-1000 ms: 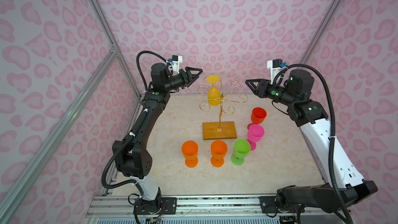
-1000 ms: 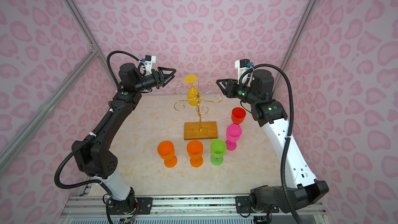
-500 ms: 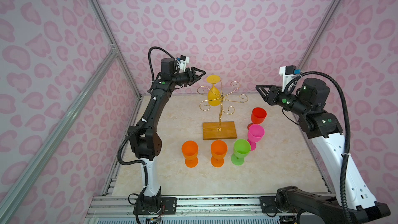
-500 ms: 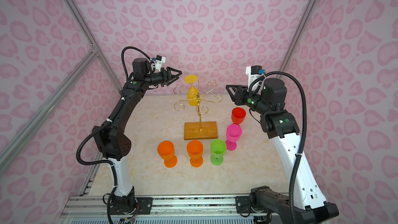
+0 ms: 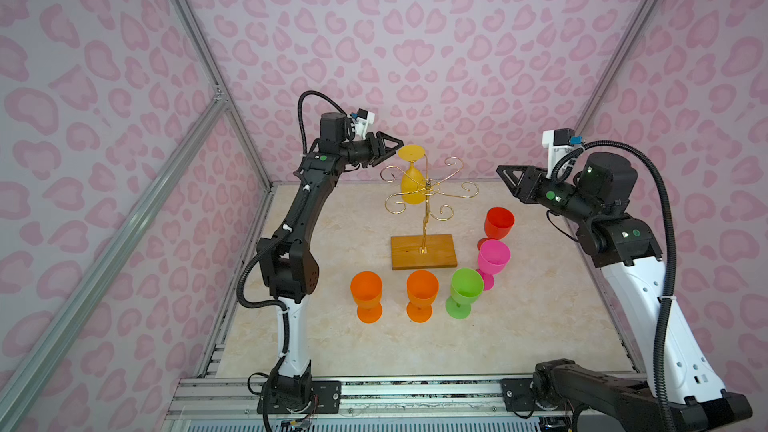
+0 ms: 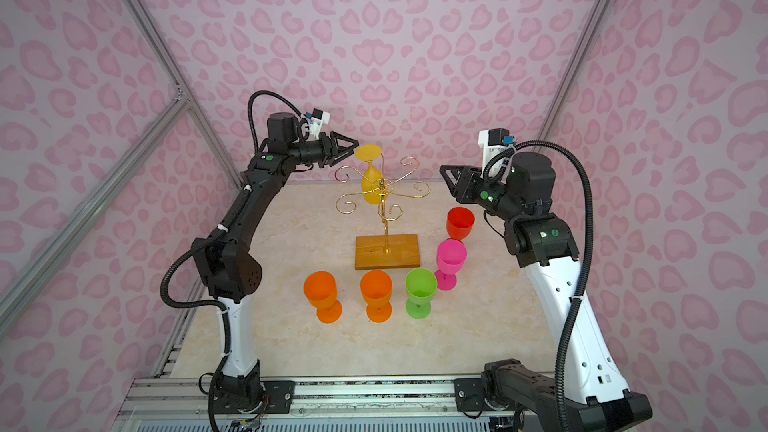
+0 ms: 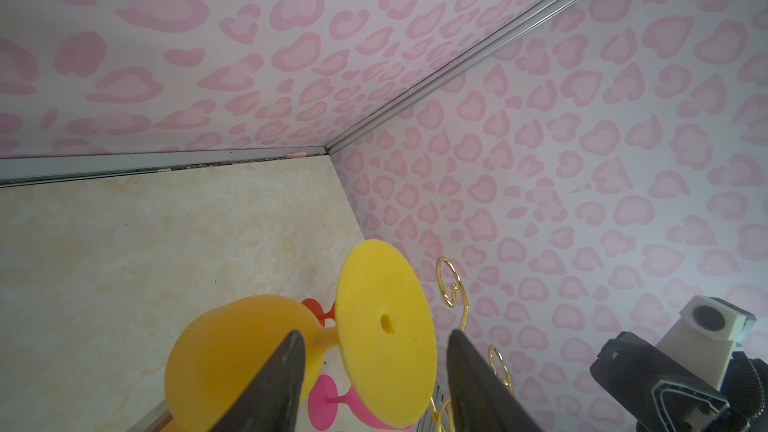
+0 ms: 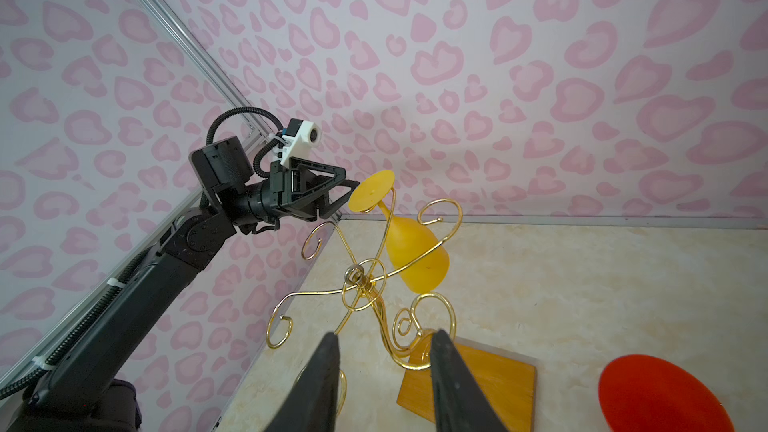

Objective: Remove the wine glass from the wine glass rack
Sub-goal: 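Raise the right gripper away while the left gripper moves toward the yellow glass foot, then close the left gripper on the yellow glass foot on the rack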

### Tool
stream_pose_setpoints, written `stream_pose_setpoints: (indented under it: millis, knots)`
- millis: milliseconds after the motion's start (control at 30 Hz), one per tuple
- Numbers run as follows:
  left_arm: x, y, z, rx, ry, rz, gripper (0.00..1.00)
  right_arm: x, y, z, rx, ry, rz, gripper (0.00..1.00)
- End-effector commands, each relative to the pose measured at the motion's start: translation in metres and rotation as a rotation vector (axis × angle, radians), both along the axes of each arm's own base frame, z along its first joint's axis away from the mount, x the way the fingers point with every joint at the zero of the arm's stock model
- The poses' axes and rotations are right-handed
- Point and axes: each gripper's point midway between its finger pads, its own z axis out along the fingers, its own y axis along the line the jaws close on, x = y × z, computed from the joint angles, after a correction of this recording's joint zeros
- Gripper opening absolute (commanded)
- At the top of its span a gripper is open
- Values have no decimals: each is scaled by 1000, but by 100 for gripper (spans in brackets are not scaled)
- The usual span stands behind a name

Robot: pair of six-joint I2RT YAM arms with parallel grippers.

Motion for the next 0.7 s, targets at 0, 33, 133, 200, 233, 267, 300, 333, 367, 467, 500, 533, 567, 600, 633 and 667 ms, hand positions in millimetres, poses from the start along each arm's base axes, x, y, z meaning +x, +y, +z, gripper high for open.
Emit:
stream_pose_setpoints:
  millis: [0,33,133,200,233,267,300,333,367,467,500,533,567,600,633,667]
  knots:
    - [-3,-6,3,-13,-16,-42,57,3,2,2,7,-15,9,37]
    - [-4,-7,2,-13,-14,-47,56,4,1,1,9,-14,7,37]
    - [-6,-8,0,-8,-11,-55,55,4,1,1,12,-12,7,37]
    - [-6,-8,-1,-8,-9,-59,53,4,0,0,13,-12,5,37]
    - [-6,-9,-2,-8,-5,-62,52,4,0,0,15,-10,5,37]
    - [-7,-9,-2,-9,-5,-64,51,4,0,-1,16,-9,7,37]
    - [-7,-10,-1,-10,-6,-67,51,4,0,-1,16,-9,5,37]
    - [-8,-10,-1,-10,-5,-69,50,4,0,-1,18,-8,5,37]
    - [-8,-10,-1,-10,-6,-69,49,4,0,-1,20,-9,6,37]
    - [-9,-12,-2,-14,-4,-79,46,4,-1,0,23,-13,3,37]
    - [-10,-13,-1,-17,-5,-85,45,4,-1,0,25,-12,4,37]
    - [-10,-13,-2,-19,-1,-91,45,4,-1,-1,27,-9,4,37]
    - [-10,-14,-3,-20,0,-93,44,5,-1,-1,26,-9,3,37]
    - [-11,-15,-2,-20,-3,-98,44,5,-1,0,27,-11,3,37]
    - [-11,-15,-2,-21,-2,-101,43,4,-1,0,26,-10,5,37]
    - [-12,-16,-2,-22,-3,-104,43,5,-1,-1,26,-9,4,37]
